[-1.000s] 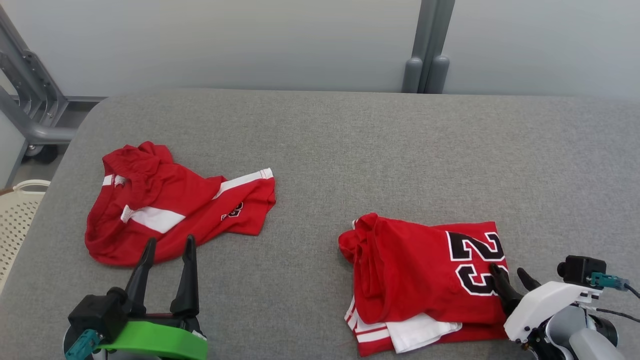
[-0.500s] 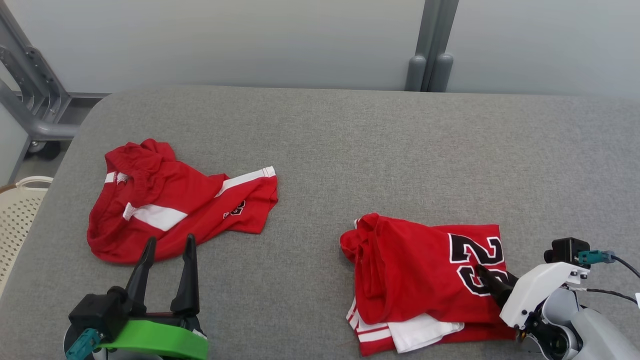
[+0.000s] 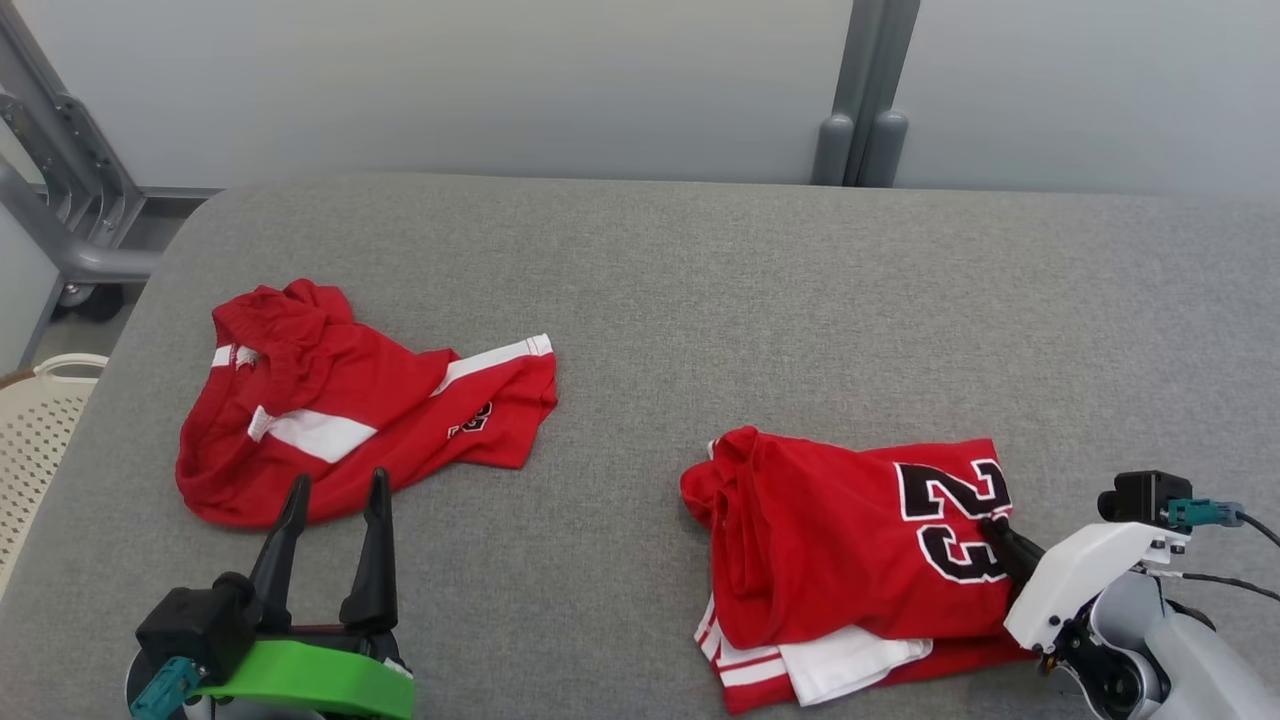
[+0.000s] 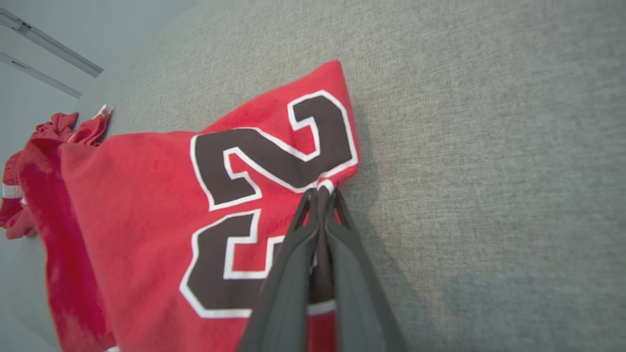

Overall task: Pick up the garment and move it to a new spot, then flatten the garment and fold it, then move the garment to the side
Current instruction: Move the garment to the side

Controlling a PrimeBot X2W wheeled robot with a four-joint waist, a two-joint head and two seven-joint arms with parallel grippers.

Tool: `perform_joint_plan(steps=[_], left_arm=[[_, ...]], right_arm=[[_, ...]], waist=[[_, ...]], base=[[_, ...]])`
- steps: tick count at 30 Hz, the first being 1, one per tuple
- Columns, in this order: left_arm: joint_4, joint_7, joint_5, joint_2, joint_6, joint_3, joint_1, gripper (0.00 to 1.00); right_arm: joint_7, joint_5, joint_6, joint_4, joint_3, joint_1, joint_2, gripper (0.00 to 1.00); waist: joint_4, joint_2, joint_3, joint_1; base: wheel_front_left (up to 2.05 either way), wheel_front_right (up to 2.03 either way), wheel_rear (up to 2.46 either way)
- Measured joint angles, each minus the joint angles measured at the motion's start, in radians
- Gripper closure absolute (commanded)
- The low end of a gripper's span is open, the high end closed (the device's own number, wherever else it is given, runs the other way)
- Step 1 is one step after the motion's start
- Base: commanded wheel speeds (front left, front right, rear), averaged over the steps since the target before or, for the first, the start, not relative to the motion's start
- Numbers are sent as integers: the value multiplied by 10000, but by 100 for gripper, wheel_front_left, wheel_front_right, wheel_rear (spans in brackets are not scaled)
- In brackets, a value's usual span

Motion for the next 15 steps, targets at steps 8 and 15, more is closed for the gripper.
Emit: perform_joint_plan(steps=[8, 15], left_arm=[[-36, 0, 2, 4, 12, 10, 7, 0], [-274, 0, 92, 13, -73, -2, -124, 0]], right_arm=[[-650, 38, 2, -445, 251, -282, -314, 100], [-1055, -207, 2, -754, 688, -1409, -1045, 100]], waist=[[-182, 0, -28, 0], [-500, 0, 260, 0]], base=[[0, 0, 0], [0, 0, 0]])
